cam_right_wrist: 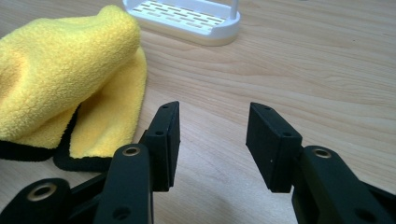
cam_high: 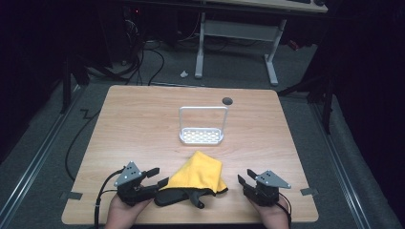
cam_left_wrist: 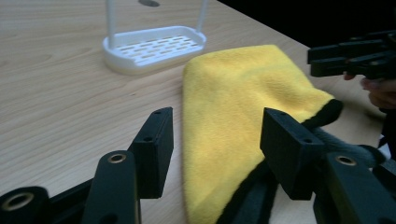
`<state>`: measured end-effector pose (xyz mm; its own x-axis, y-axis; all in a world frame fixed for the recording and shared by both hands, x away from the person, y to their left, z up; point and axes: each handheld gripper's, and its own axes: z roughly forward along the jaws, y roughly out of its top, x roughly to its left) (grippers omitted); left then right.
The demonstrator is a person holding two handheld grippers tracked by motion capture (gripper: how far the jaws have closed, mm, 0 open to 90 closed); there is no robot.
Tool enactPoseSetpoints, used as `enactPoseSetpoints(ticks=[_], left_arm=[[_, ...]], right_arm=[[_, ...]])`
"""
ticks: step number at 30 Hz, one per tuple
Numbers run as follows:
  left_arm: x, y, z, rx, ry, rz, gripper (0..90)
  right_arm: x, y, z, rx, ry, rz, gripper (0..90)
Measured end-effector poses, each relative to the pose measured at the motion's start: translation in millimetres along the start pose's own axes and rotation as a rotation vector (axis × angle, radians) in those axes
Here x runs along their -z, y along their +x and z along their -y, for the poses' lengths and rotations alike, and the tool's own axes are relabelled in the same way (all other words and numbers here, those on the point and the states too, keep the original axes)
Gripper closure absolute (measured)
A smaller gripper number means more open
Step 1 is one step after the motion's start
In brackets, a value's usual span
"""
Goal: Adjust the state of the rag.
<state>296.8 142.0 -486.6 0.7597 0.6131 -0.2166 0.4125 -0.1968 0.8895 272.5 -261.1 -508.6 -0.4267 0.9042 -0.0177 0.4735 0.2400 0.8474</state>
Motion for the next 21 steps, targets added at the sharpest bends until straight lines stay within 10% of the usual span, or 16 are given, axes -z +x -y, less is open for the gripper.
enactPoseSetpoints(ticks=[21], left_arm=[[-47.4,-61.9,-0.2,-0.148,0.099,0.081,45.6]], right_arm=[[-7.8,24.0,-2.2,0.066,0.028,-0.066,56.0]])
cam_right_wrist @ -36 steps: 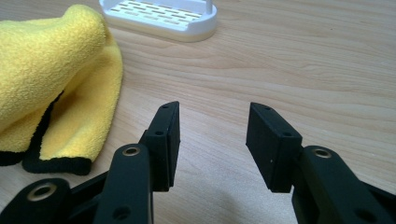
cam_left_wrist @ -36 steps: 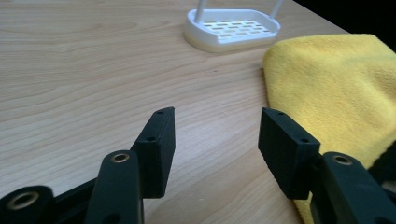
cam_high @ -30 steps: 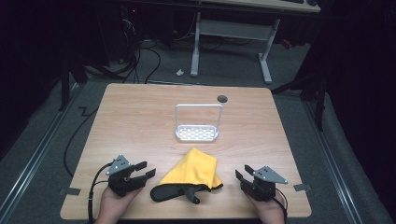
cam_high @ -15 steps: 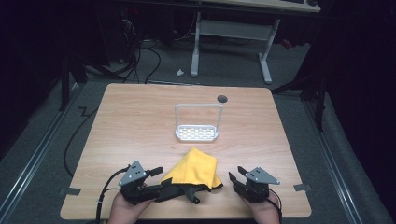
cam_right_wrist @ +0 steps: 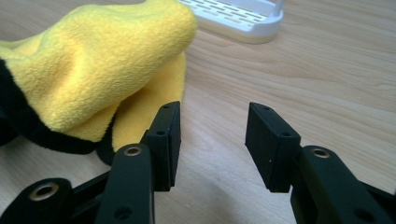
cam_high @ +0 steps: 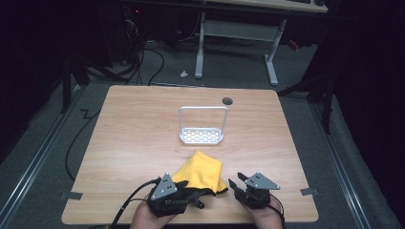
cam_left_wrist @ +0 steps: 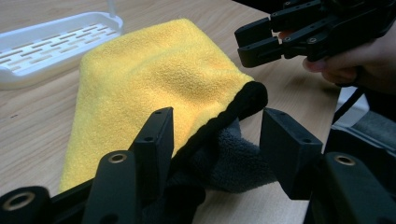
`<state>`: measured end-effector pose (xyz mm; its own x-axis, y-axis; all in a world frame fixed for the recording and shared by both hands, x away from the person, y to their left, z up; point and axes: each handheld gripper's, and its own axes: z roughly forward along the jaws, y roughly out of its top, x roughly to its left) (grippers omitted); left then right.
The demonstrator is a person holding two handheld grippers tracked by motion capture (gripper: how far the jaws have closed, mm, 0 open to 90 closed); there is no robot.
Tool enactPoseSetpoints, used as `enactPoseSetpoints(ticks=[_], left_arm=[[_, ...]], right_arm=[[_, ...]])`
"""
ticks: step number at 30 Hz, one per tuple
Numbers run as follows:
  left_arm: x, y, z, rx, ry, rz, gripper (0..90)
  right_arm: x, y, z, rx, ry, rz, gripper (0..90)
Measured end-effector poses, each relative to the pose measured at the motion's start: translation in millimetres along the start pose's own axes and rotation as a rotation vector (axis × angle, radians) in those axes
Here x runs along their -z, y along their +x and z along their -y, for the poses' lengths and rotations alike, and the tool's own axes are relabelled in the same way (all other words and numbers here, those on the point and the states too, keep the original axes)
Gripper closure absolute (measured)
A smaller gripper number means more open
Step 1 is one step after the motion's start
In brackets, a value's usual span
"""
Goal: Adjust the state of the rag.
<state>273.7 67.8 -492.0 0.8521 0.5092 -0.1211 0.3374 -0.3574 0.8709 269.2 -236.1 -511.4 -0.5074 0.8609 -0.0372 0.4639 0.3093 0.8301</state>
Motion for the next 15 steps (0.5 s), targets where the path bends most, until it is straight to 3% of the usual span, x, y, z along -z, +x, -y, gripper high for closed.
enactPoseSetpoints(ticks=[5,8,10,11,12,15], left_arm=[[-5.3,-1.8,-1.4,-0.017,0.008,-0.017,46.8],[-12.0,-1.6,1.3,-0.021,0.041,-0.032,47.9],[-16.0,-1.1,4.0,-0.013,0.066,-0.046,59.0],[-17.9,-0.6,5.6,-0.009,0.077,-0.054,59.0],[-18.9,0.2,7.2,-0.012,0.089,-0.058,64.6],[-16.1,1.6,9.5,-0.029,0.081,-0.087,83.7]], right_arm=[[-4.2,8.0,-1.0,0.017,0.014,-0.033,56.0],[-9.2,15.6,-1.9,0.025,0.037,-0.056,56.1],[-15.3,23.2,-1.9,0.043,0.066,-0.084,57.0],[-15.3,23.2,-1.9,0.043,0.066,-0.084,57.0],[-17.6,26.0,-1.6,0.053,0.079,-0.083,58.5],[-23.2,31.5,-0.4,0.081,0.127,-0.076,73.1]])
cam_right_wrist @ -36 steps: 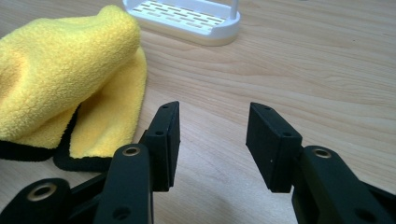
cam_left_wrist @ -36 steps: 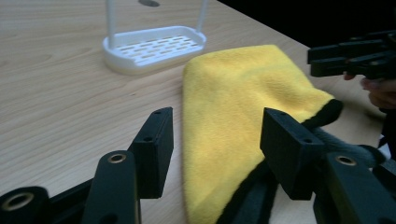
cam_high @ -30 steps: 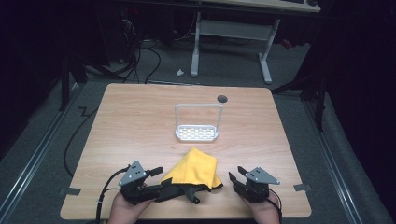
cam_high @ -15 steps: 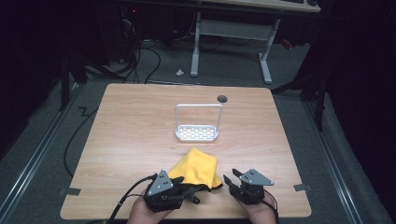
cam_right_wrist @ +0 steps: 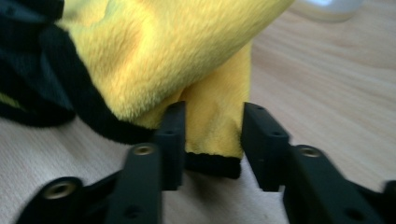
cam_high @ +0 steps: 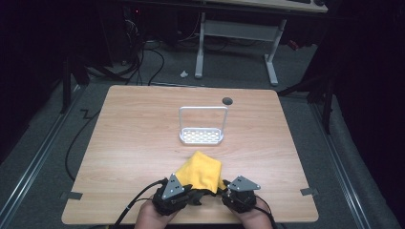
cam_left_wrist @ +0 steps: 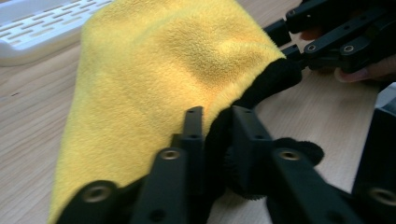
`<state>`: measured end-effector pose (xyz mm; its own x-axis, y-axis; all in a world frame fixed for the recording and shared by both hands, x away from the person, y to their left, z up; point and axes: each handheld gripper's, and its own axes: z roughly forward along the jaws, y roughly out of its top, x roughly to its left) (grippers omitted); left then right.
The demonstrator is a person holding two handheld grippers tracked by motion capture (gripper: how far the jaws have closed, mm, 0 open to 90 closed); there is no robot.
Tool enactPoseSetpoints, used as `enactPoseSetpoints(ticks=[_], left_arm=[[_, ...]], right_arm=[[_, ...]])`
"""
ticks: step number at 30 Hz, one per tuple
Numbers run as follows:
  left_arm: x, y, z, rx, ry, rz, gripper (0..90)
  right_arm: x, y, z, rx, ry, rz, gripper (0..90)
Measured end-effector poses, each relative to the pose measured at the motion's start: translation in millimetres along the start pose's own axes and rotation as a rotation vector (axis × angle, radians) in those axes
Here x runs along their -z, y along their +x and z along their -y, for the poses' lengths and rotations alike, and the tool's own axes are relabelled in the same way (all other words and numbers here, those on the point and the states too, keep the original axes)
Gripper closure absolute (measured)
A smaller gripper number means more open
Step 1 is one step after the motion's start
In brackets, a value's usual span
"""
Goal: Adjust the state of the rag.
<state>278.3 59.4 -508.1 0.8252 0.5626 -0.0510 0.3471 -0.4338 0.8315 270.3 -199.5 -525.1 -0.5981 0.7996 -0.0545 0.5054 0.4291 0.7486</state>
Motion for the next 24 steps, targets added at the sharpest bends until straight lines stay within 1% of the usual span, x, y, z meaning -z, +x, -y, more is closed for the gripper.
enactPoseSetpoints(ticks=[1,2,3,4,6,7,9,10,12,13,15,16,17,18,19,20,21,22,23,24], left_arm=[[2.1,1.5,0.0,0.004,-0.009,-0.008,86.2],[4.6,3.8,0.0,0.006,-0.017,-0.021,86.2],[7.7,6.7,0.3,0.009,-0.031,-0.031,86.8],[11.4,10.6,1.0,0.018,-0.042,-0.038,86.8],[18.1,20.6,3.7,0.047,-0.051,-0.052,86.8],[21.2,25.6,5.8,0.056,-0.055,-0.067,86.8],[26.0,35.6,10.4,0.074,-0.055,-0.095,86.8],[28.1,40.9,12.9,0.088,-0.055,-0.108,86.8],[31.9,51.6,17.3,0.128,-0.062,-0.120,86.8],[33.2,56.1,19.1,0.136,-0.062,-0.129,86.8],[34.1,63.3,22.2,0.146,-0.052,-0.146,86.8],[33.4,66.5,24.1,0.161,-0.052,-0.149,86.8],[32.8,69.8,26.2,0.178,-0.049,-0.143,86.8],[31.3,72.2,28.2,0.189,-0.045,-0.141,86.7],[29.3,73.9,29.9,0.195,-0.036,-0.144,86.7],[27.5,75.5,31.6,0.200,-0.028,-0.148,86.6],[24.8,76.4,33.3,0.209,-0.022,-0.140,86.5],[22.3,76.8,34.7,0.211,-0.014,-0.141,86.0],[18.0,75.9,35.9,0.206,0.006,-0.147,85.4],[18.0,75.9,35.9,0.206,0.006,-0.147,83.8]], right_arm=[[0.1,0.1,-0.5,0.008,0.004,0.015,84.0],[0.1,0.1,-0.5,0.008,0.004,0.015,84.0],[2.0,-2.1,-0.8,0.002,0.006,0.028,85.9],[2.0,-2.1,-0.8,0.002,0.006,0.028,85.9],[5.3,-9.5,1.7,-0.021,0.003,0.055,86.3],[5.3,-9.5,1.7,-0.021,0.003,0.055,86.3],[7.8,-16.0,3.7,-0.037,-0.004,0.073,86.3],[9.0,-19.3,4.6,-0.047,-0.006,0.085,86.2],[11.1,-26.7,6.7,-0.062,-0.008,0.113,86.2],[11.7,-30.5,7.8,-0.072,-0.009,0.127,86.2],[13.5,-38.4,10.2,-0.093,-0.011,0.155,86.2],[14.5,-42.7,11.5,-0.097,-0.014,0.170,86.3],[15.4,-46.7,12.9,-0.106,-0.015,0.185,86.3],[17.6,-55.2,16.1,-0.128,-0.016,0.204,86.2],[17.6,-55.2,16.1,-0.128,-0.016,0.204,86.2],[18.4,-59.4,17.8,-0.135,-0.016,0.215,86.2],[19.0,-63.0,19.4,-0.145,-0.015,0.221,86.1],[18.8,-67.2,21.6,-0.160,-0.013,0.229,85.9],[18.2,-67.9,22.0,-0.157,-0.010,0.232,85.5],[18.2,-67.9,22.0,-0.157,-0.010,0.232,85.5]])
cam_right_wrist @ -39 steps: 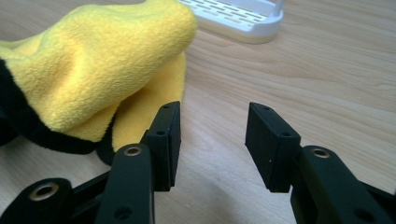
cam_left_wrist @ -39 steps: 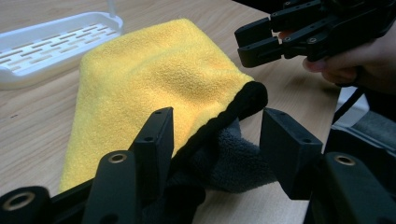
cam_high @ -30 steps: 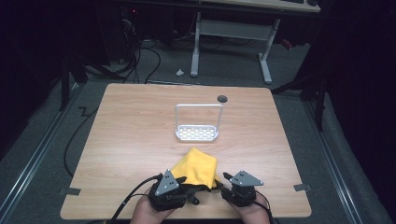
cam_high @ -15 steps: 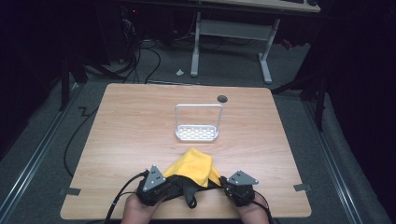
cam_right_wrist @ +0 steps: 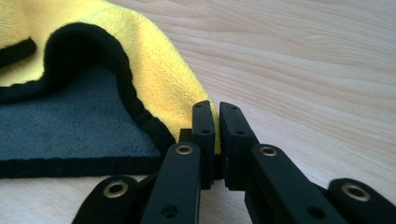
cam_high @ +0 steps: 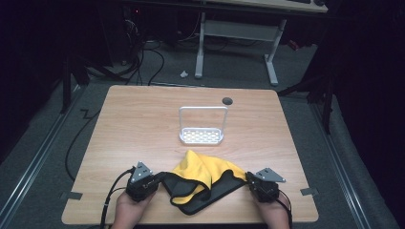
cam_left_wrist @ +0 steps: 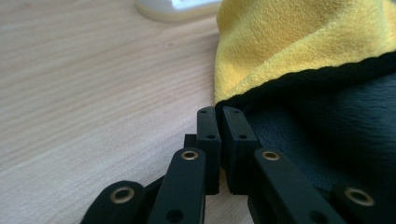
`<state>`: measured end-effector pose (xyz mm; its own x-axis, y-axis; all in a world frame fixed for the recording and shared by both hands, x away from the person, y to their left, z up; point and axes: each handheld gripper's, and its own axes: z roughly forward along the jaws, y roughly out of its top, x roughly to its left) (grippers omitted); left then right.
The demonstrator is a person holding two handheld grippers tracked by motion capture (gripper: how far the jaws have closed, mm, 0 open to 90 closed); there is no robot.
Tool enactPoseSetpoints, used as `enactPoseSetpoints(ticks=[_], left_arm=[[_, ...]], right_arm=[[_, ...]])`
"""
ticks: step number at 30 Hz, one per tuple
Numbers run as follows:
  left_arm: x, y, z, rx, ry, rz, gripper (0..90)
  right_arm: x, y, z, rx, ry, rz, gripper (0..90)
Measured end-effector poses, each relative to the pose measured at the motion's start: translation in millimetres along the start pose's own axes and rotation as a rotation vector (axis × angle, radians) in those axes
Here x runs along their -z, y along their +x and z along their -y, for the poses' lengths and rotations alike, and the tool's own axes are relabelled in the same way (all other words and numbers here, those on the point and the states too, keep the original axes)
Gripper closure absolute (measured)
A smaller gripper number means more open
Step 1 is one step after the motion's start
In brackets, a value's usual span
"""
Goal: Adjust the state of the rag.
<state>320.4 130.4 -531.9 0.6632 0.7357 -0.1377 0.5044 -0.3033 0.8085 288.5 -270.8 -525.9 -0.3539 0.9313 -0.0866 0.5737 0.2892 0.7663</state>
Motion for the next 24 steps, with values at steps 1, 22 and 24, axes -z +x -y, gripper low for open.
enactPoseSetpoints(ticks=[1,22,24], left_arm=[[0.6,-1.0,-0.3,-0.006,-0.002,-0.004,83.8],[-28.5,-97.8,-50.8,-0.307,0.043,0.066,33.8],[-38.3,-95.5,-47.2,-0.339,0.116,0.045,55.4]], right_arm=[[-0.4,0.3,-0.1,0.004,0.002,0.000,84.7],[6.4,21.8,-8.6,0.038,-0.041,-0.059,65.2],[3.9,22.8,-8.1,0.041,-0.029,-0.066,65.0]])
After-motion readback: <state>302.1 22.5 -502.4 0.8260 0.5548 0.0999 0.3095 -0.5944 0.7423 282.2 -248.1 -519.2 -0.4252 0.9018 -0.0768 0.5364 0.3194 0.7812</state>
